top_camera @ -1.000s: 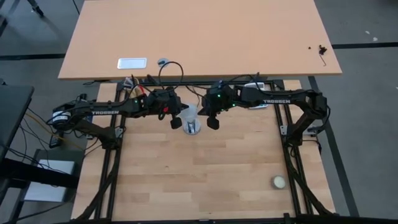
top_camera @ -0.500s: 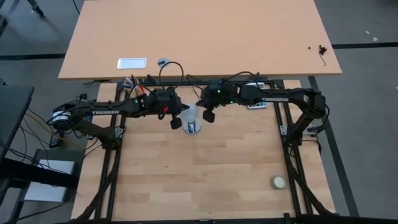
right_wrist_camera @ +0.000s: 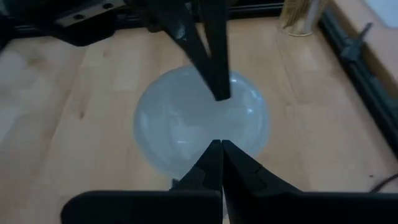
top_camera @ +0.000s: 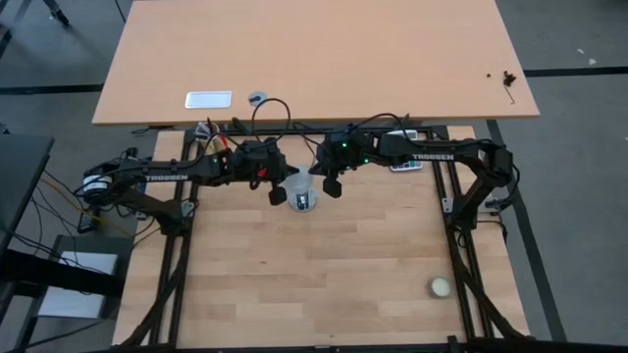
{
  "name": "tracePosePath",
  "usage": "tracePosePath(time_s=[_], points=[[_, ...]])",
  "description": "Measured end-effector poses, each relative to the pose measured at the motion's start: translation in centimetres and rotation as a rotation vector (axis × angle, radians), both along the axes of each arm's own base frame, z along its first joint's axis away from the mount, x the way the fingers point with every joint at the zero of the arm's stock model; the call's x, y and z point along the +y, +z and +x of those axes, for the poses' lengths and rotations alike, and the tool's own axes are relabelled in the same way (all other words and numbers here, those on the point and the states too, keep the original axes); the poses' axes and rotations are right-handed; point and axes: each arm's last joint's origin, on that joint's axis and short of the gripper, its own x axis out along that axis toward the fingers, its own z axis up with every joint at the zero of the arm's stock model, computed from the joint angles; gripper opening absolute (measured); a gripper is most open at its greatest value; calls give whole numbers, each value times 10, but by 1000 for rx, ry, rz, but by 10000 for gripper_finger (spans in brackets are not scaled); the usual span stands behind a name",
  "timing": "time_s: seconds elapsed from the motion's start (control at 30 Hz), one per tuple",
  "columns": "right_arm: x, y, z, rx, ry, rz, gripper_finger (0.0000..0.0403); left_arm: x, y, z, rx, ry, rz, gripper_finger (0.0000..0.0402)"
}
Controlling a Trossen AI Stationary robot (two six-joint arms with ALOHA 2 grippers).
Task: Screw lightbulb
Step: Insert the white lightbulb into the silver lamp
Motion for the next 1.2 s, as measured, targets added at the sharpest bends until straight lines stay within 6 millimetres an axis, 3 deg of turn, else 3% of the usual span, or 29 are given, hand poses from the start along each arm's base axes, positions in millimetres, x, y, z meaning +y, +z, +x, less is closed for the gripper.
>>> tracePosePath(time_s=[0.6,1.2], points=[[-15,1,-2,-1,-160,-97,9,1,0,0,3,8,4,0],[1,-2,0,18,-24,-6,9,0,-1,0,7,-2,0,0]])
